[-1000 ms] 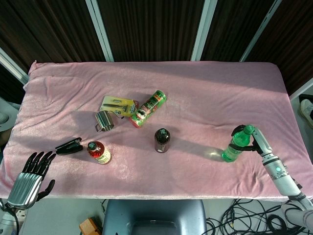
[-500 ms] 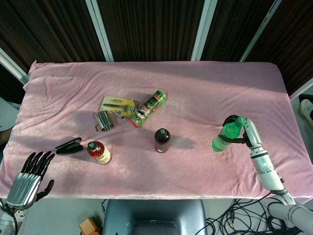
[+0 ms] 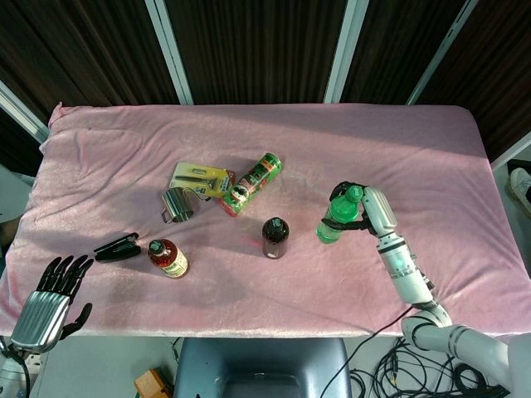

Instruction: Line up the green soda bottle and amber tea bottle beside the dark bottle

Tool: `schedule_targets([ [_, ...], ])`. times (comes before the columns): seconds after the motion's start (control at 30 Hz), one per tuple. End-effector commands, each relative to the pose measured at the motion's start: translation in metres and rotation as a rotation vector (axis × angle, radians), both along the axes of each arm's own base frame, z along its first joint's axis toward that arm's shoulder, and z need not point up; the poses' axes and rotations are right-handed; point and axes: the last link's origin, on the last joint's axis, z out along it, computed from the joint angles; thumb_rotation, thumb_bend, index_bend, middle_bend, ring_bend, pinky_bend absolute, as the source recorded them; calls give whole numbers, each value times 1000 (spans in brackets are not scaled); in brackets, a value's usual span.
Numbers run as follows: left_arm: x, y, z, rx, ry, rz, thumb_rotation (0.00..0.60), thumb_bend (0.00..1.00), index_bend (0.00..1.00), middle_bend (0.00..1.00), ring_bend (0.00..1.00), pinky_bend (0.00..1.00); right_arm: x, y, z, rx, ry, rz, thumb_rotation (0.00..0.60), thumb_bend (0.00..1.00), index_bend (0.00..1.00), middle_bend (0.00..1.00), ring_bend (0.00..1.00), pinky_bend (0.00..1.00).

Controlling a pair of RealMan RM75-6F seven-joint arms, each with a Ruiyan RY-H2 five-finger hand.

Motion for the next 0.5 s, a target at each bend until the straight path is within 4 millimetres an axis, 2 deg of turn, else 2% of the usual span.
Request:
schedule_targets([
  [0.03,1,-3,0,1,3,-13,600,393,0,52,0,0,7,-4,-17,23,-36,-33,600,226,1000,642,592,728],
  [0.23,1,-4,0,3,-2,-12,600,393,0,52,0,0,18,-7,-34,33,-21,-17,600,226,1000,642,592,728],
  [0.5,1,-3,-1,-5,0,-13,600,392,0,52,0,0,26,-4,-47,37,18,12,600,226,1000,642,592,728],
])
